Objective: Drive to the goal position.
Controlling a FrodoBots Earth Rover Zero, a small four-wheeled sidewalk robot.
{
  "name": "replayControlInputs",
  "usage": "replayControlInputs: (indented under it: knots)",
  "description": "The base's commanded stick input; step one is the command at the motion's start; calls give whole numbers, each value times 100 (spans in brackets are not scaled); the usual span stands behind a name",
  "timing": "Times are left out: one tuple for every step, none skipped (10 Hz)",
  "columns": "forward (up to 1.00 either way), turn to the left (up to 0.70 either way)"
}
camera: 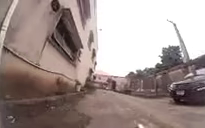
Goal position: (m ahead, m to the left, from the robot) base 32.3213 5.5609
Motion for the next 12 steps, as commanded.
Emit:
replayControlInputs:
  knots:
    - [84,3]
    - [84,3]
    - [84,3]
    - [84,3]
    - [84,3]
    - [84,3]
    - [84,3]
    - [84,3]
    - [84,3]
    - [84,3]
    - [84,3]
    - [84,1]
